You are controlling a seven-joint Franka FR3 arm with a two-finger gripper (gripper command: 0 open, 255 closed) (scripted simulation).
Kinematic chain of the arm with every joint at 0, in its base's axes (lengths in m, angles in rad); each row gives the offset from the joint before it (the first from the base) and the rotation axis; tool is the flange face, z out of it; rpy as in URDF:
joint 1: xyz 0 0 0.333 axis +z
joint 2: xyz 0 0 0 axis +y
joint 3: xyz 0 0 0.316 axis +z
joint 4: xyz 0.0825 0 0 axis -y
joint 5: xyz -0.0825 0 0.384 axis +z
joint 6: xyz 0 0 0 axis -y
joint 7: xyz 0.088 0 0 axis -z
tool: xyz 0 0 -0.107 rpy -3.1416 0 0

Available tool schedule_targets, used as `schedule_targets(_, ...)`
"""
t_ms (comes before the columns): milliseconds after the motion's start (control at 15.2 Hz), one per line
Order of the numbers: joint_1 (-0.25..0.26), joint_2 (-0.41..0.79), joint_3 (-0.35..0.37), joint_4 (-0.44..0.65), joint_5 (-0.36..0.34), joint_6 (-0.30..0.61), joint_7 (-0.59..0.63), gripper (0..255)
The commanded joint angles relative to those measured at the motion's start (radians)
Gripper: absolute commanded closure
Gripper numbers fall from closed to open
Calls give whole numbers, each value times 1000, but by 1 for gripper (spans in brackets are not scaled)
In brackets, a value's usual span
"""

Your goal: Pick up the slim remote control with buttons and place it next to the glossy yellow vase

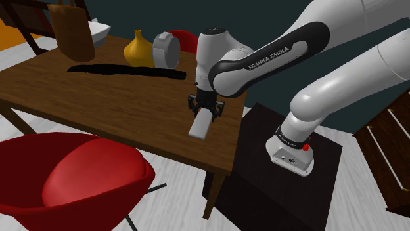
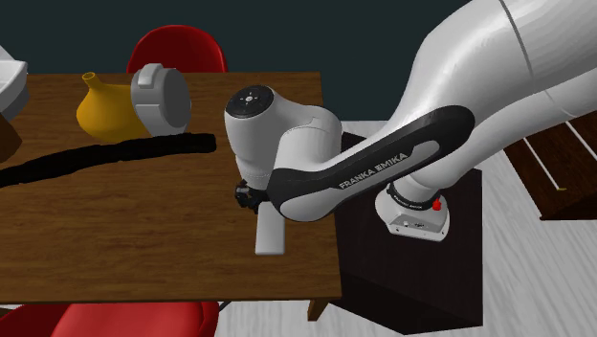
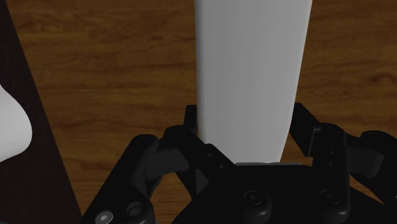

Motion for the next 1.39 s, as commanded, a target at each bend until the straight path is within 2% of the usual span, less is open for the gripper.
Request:
schedule_targets(0, 0, 0, 0, 0, 0, 0, 0, 255)
schedule_targets(462, 0, 0, 0, 0, 0, 0, 0, 255)
schedule_targets(1320, 36, -136, -106, 90, -15, -226, -13, 255)
